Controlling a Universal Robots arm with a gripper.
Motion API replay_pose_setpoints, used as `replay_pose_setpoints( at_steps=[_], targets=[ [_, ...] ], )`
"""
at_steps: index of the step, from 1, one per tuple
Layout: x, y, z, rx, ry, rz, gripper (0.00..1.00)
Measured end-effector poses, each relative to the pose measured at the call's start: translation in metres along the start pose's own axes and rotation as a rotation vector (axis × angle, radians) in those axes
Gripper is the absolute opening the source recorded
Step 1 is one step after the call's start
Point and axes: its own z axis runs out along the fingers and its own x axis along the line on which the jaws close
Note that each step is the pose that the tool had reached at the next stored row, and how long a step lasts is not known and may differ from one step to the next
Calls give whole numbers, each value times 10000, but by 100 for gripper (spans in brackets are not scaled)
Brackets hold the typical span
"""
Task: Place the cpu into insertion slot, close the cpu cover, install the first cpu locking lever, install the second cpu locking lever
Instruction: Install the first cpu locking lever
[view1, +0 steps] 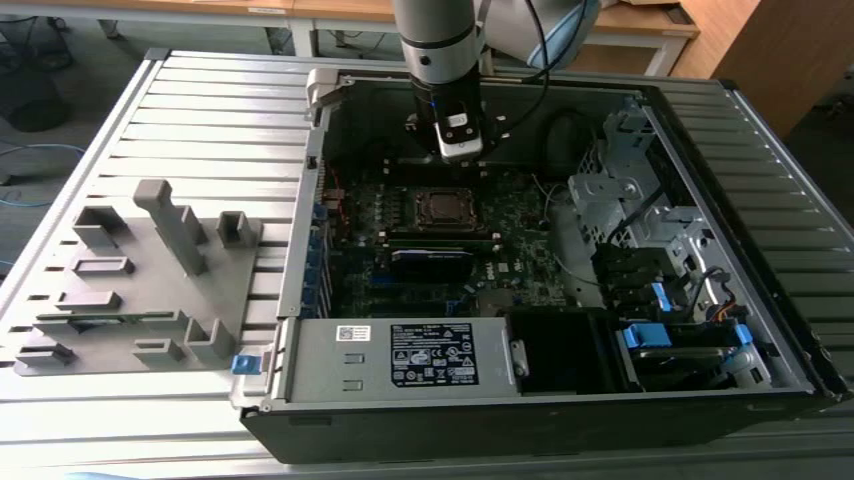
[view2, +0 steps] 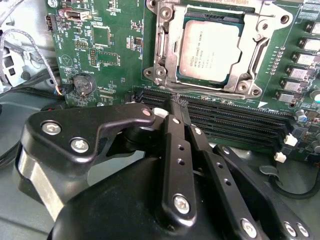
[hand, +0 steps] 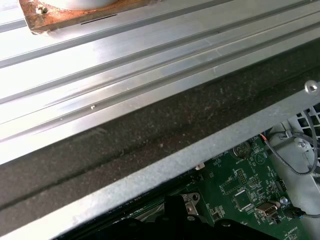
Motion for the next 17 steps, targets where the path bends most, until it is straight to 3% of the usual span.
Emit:
replay_pose_setpoints(
  at_steps=[4, 9, 15, 17],
  targets=[
    [0, 0, -2, 2, 1, 0, 11],
    [-11, 11, -56, 25, 50, 4, 11],
    [-12, 12, -60, 26, 54, 5, 11],
    [-14, 12, -56, 78, 117, 5, 11]
  ],
)
